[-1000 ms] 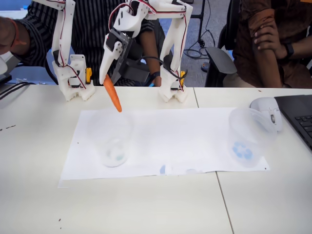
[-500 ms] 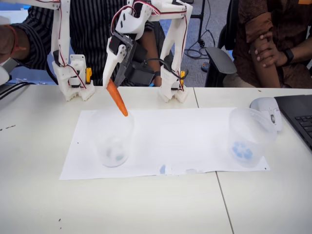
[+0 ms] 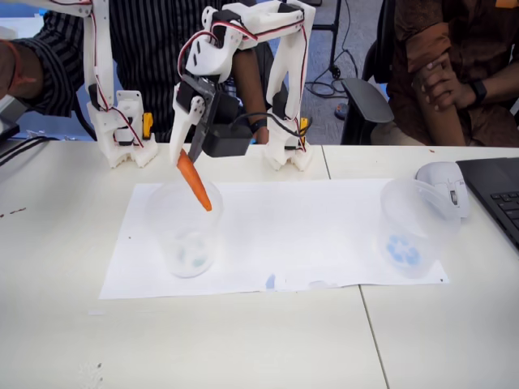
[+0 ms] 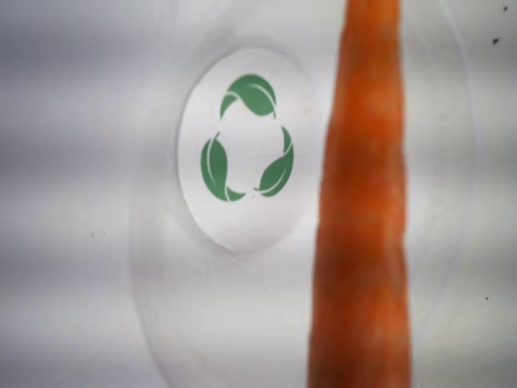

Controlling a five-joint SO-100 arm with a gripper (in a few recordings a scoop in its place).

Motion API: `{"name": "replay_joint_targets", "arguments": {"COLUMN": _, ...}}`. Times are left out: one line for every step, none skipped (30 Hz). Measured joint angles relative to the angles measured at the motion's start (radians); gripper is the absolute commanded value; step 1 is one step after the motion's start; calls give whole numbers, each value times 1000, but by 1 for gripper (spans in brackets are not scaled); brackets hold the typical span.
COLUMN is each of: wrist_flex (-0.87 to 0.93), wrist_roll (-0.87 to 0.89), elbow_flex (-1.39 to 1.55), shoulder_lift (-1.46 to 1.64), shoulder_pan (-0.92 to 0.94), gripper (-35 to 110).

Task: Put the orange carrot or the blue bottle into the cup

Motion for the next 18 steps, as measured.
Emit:
{"name": "replay_joint_targets", "arguments": {"wrist_flex": 0, "wrist_roll": 0, "elbow_flex": -6, "shoulder_lift": -8, "shoulder_pan": 3, "gripper": 13}}
{"name": "replay_joint_targets", "arguments": {"wrist_flex": 2, "wrist_roll": 0, "elbow_flex": -9, "shoulder_lift": -12, "shoulder_pan": 5, "gripper": 13}}
{"name": "replay_joint_targets", "arguments": {"wrist_flex": 2, "wrist_roll": 0, "elbow_flex": -12, "shoulder_lift": -14, "shoulder_pan": 6, "gripper": 13}}
{"name": "replay_joint_targets", "arguments": {"wrist_flex": 2, "wrist_roll": 0, "elbow_flex": -12, "shoulder_lift": -15, "shoulder_pan": 6, "gripper": 13}}
{"name": "replay_joint_targets", "arguments": {"wrist_flex": 2, "wrist_roll": 0, "elbow_flex": -12, "shoulder_lift": -15, "shoulder_pan": 5, "gripper": 13}}
{"name": "replay_joint_targets", "arguments": {"wrist_flex": 2, "wrist_roll": 0, "elbow_flex": -12, "shoulder_lift": -15, "shoulder_pan": 3, "gripper": 13}}
{"name": "replay_joint_targets", "arguments": {"wrist_flex": 2, "wrist_roll": 0, "elbow_flex": -14, "shoulder_lift": -15, "shoulder_pan": 3, "gripper": 13}}
{"name": "replay_joint_targets", "arguments": {"wrist_flex": 2, "wrist_roll": 0, "elbow_flex": -17, "shoulder_lift": -15, "shoulder_pan": 3, "gripper": 13}}
{"name": "replay_joint_targets", "arguments": {"wrist_flex": 2, "wrist_roll": 0, "elbow_flex": -17, "shoulder_lift": -15, "shoulder_pan": 3, "gripper": 13}}
{"name": "replay_joint_targets", "arguments": {"wrist_flex": 2, "wrist_roll": 0, "elbow_flex": -17, "shoulder_lift": -15, "shoulder_pan": 3, "gripper": 13}}
{"name": "replay_joint_targets", "arguments": {"wrist_flex": 2, "wrist_roll": 0, "elbow_flex": -18, "shoulder_lift": -15, "shoulder_pan": 3, "gripper": 14}}
{"name": "replay_joint_targets", "arguments": {"wrist_flex": 2, "wrist_roll": 0, "elbow_flex": -18, "shoulder_lift": -15, "shoulder_pan": 3, "gripper": 15}}
{"name": "replay_joint_targets", "arguments": {"wrist_flex": 2, "wrist_roll": 0, "elbow_flex": -18, "shoulder_lift": -15, "shoulder_pan": 3, "gripper": 16}}
{"name": "replay_joint_targets", "arguments": {"wrist_flex": 2, "wrist_roll": 0, "elbow_flex": -18, "shoulder_lift": -15, "shoulder_pan": 3, "gripper": 18}}
{"name": "replay_joint_targets", "arguments": {"wrist_flex": 2, "wrist_roll": 0, "elbow_flex": -18, "shoulder_lift": -15, "shoulder_pan": 3, "gripper": 19}}
{"name": "replay_joint_targets", "arguments": {"wrist_flex": 2, "wrist_roll": 0, "elbow_flex": -18, "shoulder_lift": -15, "shoulder_pan": 3, "gripper": 20}}
{"name": "replay_joint_targets", "arguments": {"wrist_flex": 2, "wrist_roll": 0, "elbow_flex": -18, "shoulder_lift": -15, "shoulder_pan": 3, "gripper": 21}}
{"name": "replay_joint_targets", "arguments": {"wrist_flex": 2, "wrist_roll": 0, "elbow_flex": -18, "shoulder_lift": -15, "shoulder_pan": 3, "gripper": 22}}
